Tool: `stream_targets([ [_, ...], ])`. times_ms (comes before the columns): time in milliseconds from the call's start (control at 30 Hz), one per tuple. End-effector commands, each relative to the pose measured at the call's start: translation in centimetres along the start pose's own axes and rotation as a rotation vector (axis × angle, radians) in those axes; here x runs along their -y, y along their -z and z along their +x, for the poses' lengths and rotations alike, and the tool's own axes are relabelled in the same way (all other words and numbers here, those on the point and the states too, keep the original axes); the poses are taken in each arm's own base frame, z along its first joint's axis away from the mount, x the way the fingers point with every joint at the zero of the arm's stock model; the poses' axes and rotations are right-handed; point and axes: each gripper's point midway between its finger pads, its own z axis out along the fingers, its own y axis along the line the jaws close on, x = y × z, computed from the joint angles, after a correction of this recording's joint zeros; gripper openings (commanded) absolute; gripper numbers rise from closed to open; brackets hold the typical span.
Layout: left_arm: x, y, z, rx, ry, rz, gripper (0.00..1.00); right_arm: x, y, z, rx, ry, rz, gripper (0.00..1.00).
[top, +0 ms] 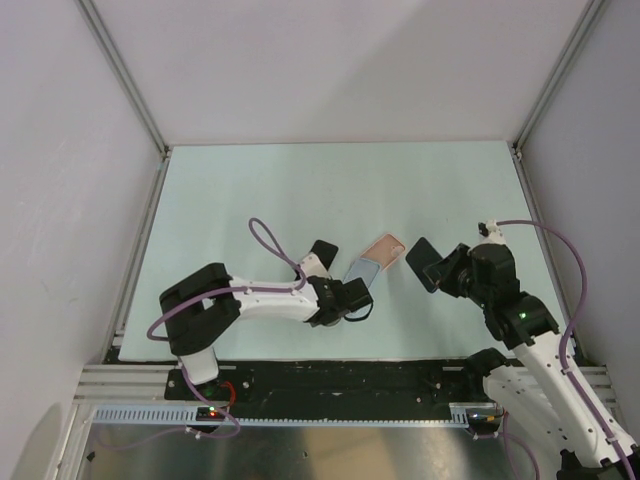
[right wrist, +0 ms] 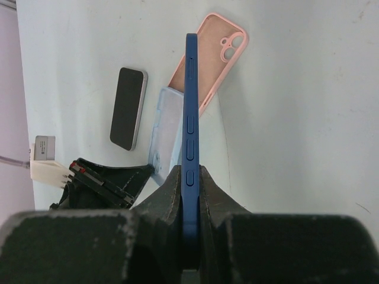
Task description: Put the phone into the phone case
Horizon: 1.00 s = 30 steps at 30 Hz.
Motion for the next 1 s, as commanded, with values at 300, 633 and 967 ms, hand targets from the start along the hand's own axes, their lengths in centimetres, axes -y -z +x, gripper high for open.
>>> stream_targets([
  [300,-0.8,5.0,-10.8,0.249,-0.462,0.158,0.00,-4.8,0.5,-3.1,0.044,0.056,-0.154,0.00],
  [633,0.6,6.7,-7.0,0.107,-1.104,0.740,0.00,-7.5,0.5,-0.3,-0.118,0.087,-0.296,0.00],
  [967,1.7,4.7,-3.8,0.004,-1.301,0.828,0.00,-7.9,1.4,5.1,-0.330,0.116,-0.400,0.00],
])
